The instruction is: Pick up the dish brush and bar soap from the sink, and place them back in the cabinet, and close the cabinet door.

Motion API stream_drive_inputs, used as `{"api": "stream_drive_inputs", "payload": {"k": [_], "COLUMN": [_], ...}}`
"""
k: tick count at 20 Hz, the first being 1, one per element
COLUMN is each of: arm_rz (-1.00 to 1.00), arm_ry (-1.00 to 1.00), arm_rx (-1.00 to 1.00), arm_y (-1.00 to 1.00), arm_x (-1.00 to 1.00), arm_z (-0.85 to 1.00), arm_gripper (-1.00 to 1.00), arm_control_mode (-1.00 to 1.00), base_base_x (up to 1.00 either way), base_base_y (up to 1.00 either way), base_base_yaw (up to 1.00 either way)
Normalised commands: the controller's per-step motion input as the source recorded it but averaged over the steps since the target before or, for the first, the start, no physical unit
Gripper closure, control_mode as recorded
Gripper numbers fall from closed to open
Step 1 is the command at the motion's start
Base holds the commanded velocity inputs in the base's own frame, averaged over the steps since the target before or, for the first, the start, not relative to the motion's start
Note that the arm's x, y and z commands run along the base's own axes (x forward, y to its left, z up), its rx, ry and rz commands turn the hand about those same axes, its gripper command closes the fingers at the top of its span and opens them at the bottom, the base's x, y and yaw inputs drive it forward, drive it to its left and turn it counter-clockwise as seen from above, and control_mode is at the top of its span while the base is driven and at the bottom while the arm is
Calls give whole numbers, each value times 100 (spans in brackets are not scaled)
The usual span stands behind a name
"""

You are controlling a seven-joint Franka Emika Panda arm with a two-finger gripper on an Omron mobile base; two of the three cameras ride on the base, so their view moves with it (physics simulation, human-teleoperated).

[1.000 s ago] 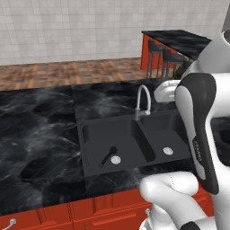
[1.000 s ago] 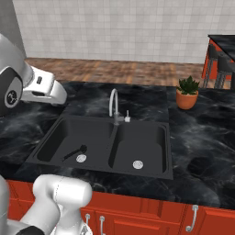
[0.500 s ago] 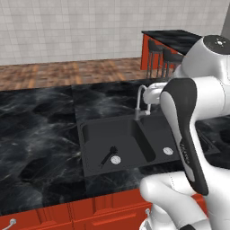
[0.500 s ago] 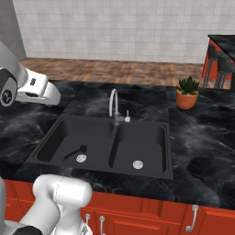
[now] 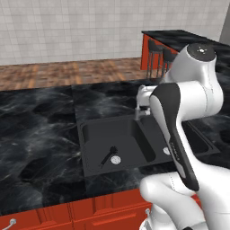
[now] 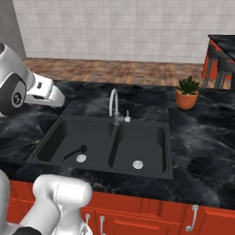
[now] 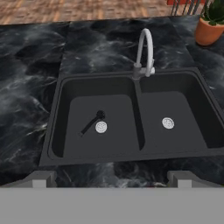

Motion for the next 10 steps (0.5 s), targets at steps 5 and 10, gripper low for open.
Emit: {"api": "stream_drive_inputs", "payload": {"k": [5, 10], "arm_rz": [0, 0], "arm_ry": [0, 0], "arm_rx": [0, 0], "arm_y": [0, 0], "arm_x": [25, 25], "arm_z": [-25, -25], "arm_gripper": [-100, -100], "arm_control_mode": [-100, -100], "base_base_x": [0, 0], "base_base_y": [0, 0], "base_base_yaw": [0, 0]}}
